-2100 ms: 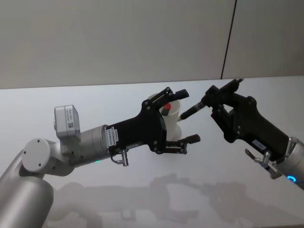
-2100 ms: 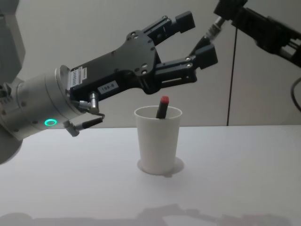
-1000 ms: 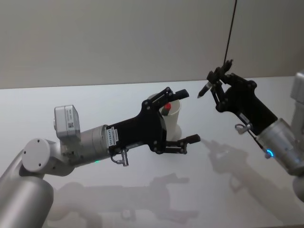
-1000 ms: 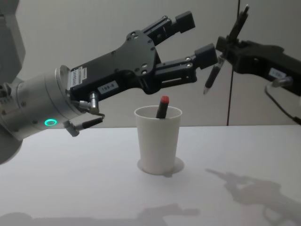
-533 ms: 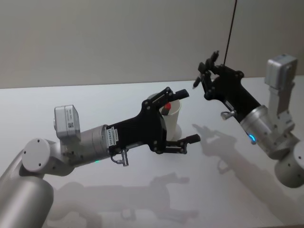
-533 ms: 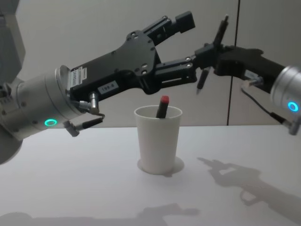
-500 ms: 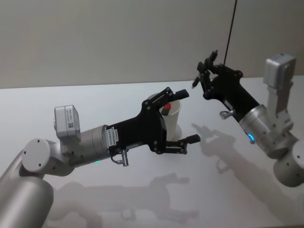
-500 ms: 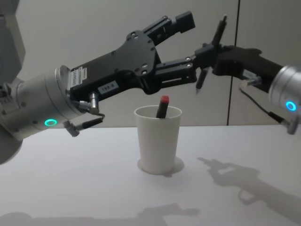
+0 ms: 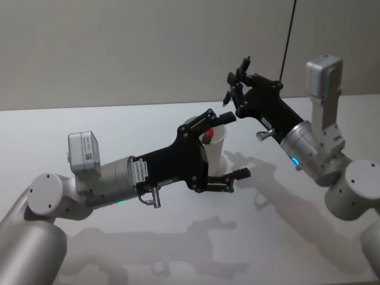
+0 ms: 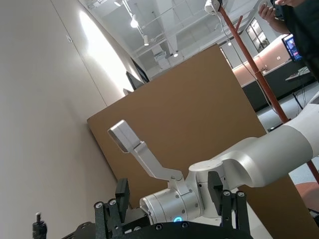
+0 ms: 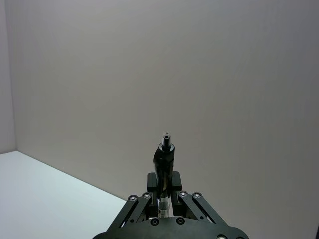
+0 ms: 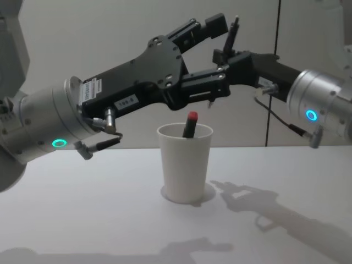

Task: Place the pen into the pen holder.

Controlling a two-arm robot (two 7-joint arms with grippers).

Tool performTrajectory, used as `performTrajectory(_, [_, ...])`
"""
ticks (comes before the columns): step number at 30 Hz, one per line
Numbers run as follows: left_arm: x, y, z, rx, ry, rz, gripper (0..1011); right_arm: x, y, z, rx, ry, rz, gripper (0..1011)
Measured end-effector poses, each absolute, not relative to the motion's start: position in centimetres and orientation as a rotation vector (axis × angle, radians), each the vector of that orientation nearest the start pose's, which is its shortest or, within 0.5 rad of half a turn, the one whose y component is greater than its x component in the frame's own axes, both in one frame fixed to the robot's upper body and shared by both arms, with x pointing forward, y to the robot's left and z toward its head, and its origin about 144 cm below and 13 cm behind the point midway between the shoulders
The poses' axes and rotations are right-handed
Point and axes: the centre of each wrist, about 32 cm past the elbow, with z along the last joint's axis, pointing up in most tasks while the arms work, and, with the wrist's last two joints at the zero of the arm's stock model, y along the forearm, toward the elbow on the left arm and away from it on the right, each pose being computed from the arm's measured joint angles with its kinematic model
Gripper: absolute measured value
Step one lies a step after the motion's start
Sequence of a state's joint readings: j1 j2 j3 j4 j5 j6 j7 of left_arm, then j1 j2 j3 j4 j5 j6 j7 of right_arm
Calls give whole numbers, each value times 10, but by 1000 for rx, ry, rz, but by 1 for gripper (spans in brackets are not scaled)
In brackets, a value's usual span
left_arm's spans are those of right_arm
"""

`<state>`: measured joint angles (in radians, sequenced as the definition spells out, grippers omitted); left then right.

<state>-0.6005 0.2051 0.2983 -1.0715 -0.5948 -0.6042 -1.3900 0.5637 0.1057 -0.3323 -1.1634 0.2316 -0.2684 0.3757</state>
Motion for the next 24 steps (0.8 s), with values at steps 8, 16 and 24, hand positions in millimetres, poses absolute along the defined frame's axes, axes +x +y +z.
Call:
performTrajectory(8, [613,239,1223,-360,-593,97,1004,604,-166,1234,206,-269,-898,144])
performTrajectory(16, [613,239,1223,-360,-593,97,1004,605,-157,1238,181,-225,-873,144])
performTrajectory(24, [613,239,1223,-360,-593,97,1004,604,-151,1241,162,-200,-858,144])
